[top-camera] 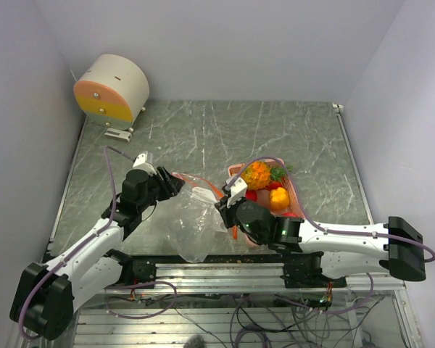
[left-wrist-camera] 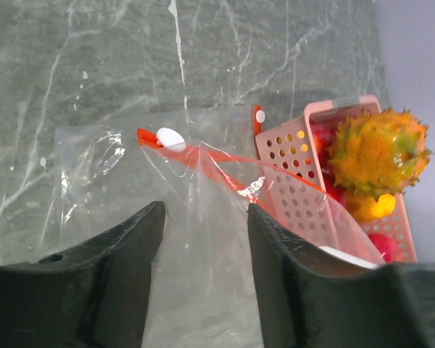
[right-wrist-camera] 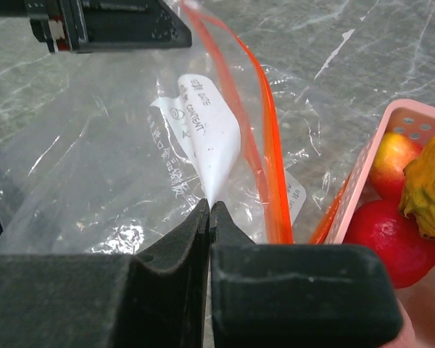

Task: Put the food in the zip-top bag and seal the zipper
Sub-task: Open the zipper of the food storage bag at the center of the board.

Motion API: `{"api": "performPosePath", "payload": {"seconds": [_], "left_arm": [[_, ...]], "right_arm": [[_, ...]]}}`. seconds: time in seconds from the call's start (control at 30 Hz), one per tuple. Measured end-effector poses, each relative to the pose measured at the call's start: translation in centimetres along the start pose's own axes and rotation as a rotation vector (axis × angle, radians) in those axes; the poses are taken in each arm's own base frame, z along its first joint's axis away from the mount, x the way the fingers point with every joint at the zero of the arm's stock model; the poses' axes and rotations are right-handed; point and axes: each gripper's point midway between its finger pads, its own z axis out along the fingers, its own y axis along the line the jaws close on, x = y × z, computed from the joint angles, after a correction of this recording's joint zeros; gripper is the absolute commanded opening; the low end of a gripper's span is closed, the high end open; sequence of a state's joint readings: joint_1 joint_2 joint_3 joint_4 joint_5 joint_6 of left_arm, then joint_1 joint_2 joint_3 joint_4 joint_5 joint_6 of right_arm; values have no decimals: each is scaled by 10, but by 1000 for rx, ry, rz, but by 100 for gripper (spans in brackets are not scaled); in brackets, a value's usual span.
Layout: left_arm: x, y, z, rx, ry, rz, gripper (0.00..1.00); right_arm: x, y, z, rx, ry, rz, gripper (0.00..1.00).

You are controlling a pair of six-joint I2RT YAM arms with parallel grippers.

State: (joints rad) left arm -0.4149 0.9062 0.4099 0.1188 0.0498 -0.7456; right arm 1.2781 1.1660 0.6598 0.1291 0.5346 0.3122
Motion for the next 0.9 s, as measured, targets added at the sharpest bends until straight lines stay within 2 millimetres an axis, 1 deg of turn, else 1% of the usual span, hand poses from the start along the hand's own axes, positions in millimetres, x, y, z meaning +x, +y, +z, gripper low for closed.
{"api": "performPosePath", "payload": {"seconds": [0.07, 0.1, 0.17, 0.2, 0.27, 0.3, 0.33, 0.37, 0.4, 0.43, 0.47, 0.5, 0.53, 0.57, 0.6, 0.63, 0.67, 0.73, 0.83, 0.9], "left_arm": [[3, -3, 2, 23, 11, -2, 16], [1, -7, 2, 39, 8, -2, 8], [-1, -13, 0, 68, 6, 3, 7], [-3, -17, -1, 81, 5, 6, 7], [-9, -25, -4, 104, -9, 10, 7], [-13, -29, -6, 120, -19, 14, 7], [-18, -35, -10, 139, -29, 19, 7], [-24, -42, -14, 160, -42, 26, 7], [-31, -50, -20, 182, -58, 36, 7], [-38, -57, -25, 201, -74, 47, 7], [-46, -65, -31, 220, -92, 61, 7], [-54, -73, -38, 238, -110, 78, 7], [-63, -81, -46, 256, -130, 95, 7], [-70, -88, -52, 270, -145, 111, 7], [-76, -95, -60, 286, -155, 131, 7], [-80, -101, -66, 300, -162, 150, 7], [-85, -107, -74, 315, -163, 175, 7], [-91, -117, -86, 339, -163, 220, 7], [-96, -133, -107, 385, -143, 305, 7], [-94, -144, -123, 442, -125, 371, 7]], "right_arm": [[-3, 0, -2, -1, -10, 6, 0], [-5, -1, -2, 0, -14, 9, 0], [-7, -2, -3, 6, -21, 12, 0], [-7, -3, -3, 11, -22, 12, 2], [-6, -7, -4, 29, -16, 7, 11], [-5, -9, -4, 40, -12, 4, 13], [-3, -12, -6, 56, -4, -3, 17], [-4, -15, -7, 67, 1, -7, 19], [-7, -17, -10, 77, 1, -11, 20], [-13, -20, -13, 84, -5, -10, 27], [-22, -21, -19, 84, -20, -4, 30], [-33, -22, -25, 80, -41, 6, 30], [-47, -23, -32, 70, -69, 18, 43], [-58, -24, -39, 60, -91, 26, 53], [-74, -24, -48, 42, -123, 40, 61], [-88, -23, -57, 20, -155, 54, 73], [-102, -22, -67, -4, -187, 68, 79], [-129, -21, -87, -58, -249, 92, 83], [-157, -20, -113, -128, -320, 120, 84], [-170, -19, -128, -165, -354, 136, 84]]}}
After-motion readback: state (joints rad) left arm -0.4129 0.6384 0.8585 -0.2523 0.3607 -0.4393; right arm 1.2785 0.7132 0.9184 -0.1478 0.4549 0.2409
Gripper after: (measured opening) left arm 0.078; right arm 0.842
